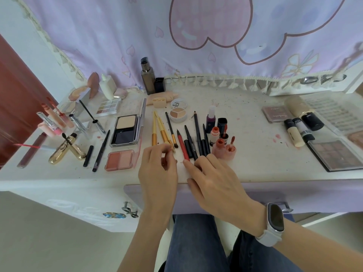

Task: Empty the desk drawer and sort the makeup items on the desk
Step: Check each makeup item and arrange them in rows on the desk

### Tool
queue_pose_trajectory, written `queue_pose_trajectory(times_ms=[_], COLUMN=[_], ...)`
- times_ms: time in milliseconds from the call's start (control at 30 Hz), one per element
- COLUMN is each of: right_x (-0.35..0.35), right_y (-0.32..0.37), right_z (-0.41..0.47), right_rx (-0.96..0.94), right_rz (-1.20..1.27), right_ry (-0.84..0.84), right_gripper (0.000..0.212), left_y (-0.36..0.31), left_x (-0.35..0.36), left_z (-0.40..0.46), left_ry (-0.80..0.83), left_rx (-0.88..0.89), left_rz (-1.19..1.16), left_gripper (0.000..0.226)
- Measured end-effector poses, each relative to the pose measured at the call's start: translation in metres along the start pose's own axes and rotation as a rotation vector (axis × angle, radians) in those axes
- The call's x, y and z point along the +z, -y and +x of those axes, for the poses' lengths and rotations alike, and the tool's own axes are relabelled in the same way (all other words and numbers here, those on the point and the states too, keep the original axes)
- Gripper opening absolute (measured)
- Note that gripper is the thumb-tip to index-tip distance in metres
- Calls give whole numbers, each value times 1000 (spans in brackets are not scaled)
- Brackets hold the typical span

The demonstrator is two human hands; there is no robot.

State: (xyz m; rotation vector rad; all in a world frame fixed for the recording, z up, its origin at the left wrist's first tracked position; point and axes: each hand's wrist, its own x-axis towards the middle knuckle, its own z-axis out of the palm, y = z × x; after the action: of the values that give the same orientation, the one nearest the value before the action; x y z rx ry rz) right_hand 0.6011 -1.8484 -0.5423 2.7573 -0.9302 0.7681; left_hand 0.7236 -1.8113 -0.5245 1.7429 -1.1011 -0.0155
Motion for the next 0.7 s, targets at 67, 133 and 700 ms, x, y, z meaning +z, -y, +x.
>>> queue_pose_trajectory(times_ms=[67,133,700], right_x=[0,0,4], right_y=[0,-1,-5], right_z=[-2,-4,-12], right_rx=[-2,4,10], right_rz=[16,30,128], right_ry=[-17,-31,-58], right_gripper=[34,31,34], left_y=[0,-2,35], left_x=[5,10,-7], left_z=[4,7,-9], left_ry=[26,65,263], left_rx=[-8,9,393], left_rz=[38,53,164], left_gripper=[10,10,33])
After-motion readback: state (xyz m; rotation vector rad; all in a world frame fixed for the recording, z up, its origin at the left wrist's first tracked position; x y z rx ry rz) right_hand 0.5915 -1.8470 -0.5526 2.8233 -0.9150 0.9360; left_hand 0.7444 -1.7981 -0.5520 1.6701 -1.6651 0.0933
